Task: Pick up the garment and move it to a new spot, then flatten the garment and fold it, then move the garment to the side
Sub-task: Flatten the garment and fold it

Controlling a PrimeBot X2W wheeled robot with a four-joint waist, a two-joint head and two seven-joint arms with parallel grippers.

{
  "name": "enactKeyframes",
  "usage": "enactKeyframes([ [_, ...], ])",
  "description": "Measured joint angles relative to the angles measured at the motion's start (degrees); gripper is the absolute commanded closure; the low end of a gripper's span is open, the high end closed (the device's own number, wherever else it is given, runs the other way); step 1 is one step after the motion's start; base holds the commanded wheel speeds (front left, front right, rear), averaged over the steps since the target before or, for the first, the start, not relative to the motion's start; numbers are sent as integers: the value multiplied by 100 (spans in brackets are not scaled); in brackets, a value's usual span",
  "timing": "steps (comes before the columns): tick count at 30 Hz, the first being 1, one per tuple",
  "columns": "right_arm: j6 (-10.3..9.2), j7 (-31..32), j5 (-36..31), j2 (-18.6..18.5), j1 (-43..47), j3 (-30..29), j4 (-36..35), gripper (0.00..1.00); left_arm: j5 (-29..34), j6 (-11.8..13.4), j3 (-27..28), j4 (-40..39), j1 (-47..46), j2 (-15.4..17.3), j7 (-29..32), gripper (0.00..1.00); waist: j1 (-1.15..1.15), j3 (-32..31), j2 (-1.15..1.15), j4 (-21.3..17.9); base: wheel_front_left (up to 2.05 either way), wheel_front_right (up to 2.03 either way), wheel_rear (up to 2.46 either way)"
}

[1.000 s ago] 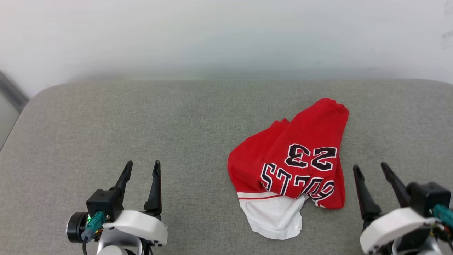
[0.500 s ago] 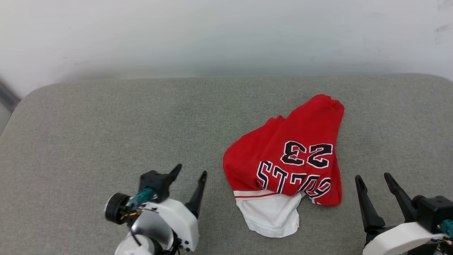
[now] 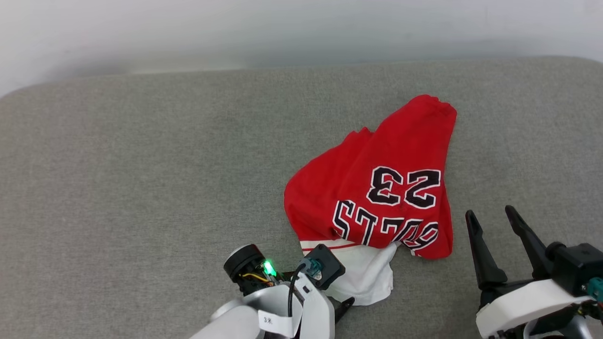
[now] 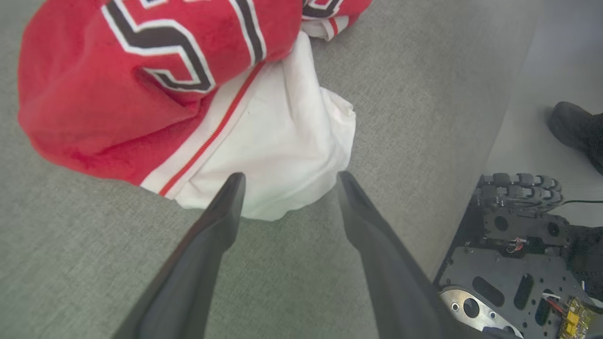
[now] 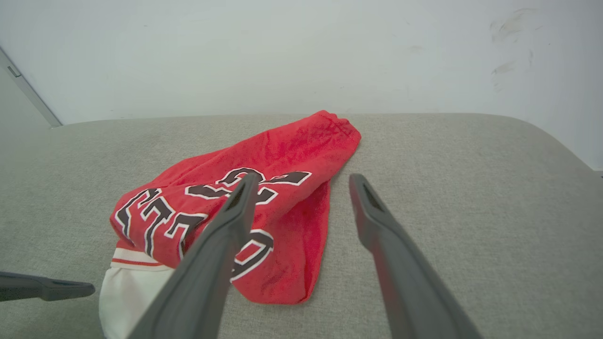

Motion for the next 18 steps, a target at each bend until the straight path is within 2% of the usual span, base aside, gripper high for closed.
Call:
enactKeyframes([
  [7, 0, -74, 113, 1, -182, 29, -2, 0, -260, 0, -746, 248, -770, 225, 188, 0, 0, 386, 0, -113, 0, 0, 0],
  [8, 0, -121, 138, 1, -243, 35, 16, 0, -369, 0, -1029, 416, -981, 282, 316, 0, 1, 509, 0, -154, 0, 0, 0],
  [12, 0, -171, 182, 2, -328, 45, 53, 0, -645, 1, -1462, 565, -1273, 348, 552, 0, 1, 654, 0, -224, 0, 0, 0],
  [13, 0, -177, 196, 2, -343, 35, 75, 0, -738, 1, -1575, 593, -1371, 374, 614, 9, 1, 682, 0, -250, 0, 0, 0],
  [14, 0, -193, 197, 3, -351, 24, 87, 0, -829, 2, -1681, 625, -1462, 398, 633, 50, 1, 707, 0, -270, 0, 0, 0],
  [15, 0, -197, 198, 2, -360, 15, 99, 0, -889, 2, -1759, 660, -1534, 412, 642, 70, 0, 724, 0, -286, 0, 0, 0],
  [16, 0, -227, 223, 3, -381, -9, 120, 0, -1013, 1, -1853, 737, -1641, 428, 620, 100, 0, 739, 0, -302, 0, 0, 0],
  [18, 0, -248, 249, 3, -385, -21, 130, 0, -1061, 2, -1885, 783, -1680, 431, 602, 100, 0, 735, 0, -299, 0, 0, 0],
])
